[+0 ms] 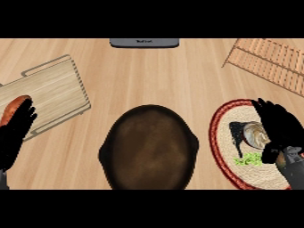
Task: Pick the cupcake from the placemat and place it in the tiered shelf
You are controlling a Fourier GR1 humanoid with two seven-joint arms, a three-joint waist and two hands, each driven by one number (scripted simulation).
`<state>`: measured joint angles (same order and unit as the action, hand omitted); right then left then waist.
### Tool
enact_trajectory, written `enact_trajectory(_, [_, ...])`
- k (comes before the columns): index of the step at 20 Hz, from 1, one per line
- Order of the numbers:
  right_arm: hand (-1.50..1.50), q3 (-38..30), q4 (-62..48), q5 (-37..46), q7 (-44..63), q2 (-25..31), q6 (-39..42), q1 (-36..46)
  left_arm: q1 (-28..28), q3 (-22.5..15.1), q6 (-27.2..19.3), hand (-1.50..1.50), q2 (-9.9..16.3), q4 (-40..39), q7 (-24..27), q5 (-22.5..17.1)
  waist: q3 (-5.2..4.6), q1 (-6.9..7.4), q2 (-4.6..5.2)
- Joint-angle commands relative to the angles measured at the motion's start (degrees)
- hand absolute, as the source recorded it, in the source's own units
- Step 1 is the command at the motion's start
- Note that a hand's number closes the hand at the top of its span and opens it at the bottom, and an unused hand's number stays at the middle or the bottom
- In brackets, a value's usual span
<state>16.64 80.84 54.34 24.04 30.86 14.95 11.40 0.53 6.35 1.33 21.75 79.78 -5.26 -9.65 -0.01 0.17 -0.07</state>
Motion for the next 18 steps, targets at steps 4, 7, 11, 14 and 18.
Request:
enact_trajectory(4, [1.5, -4.3, -9.1, 1.8, -6.5, -4.1, -0.5, 3.4, -1.0, 1.5, 1.6, 0.0, -1.5, -1.6, 3.2, 2.5, 0.01, 0.06, 0.08])
enact_trajectory(7, [1.5, -3.1, -2.4, 4.7, -6.1, -2.3, 0.6, -1.1, -4.5, -0.2, -0.4, 0.0, -4.2, 4.0, 0.3, 3.8, 0.01, -0.05, 0.0])
enact_trajectory(11, [1.5, -1.6, -9.2, 9.4, -8.2, -5.3, -5.0, 1.0, -4.9, 0.9, 0.9, 0.0, -3.2, 2.7, 1.7, 4.7, 0.02, 0.16, 0.08])
enact_trajectory(14, [1.5, -3.3, -12.3, 11.6, -9.9, -5.9, -7.9, 4.3, -0.7, 1.5, 1.0, 0.0, -4.1, 1.3, -0.3, 4.1, 0.02, 0.14, 0.13])
enact_trajectory(18, [1.5, -5.9, -2.6, 10.2, -9.8, -4.6, -4.5, 4.0, -0.4, 2.8, 2.4, 0.0, -3.0, 1.3, -0.3, 4.2, 0.0, -0.05, 0.06])
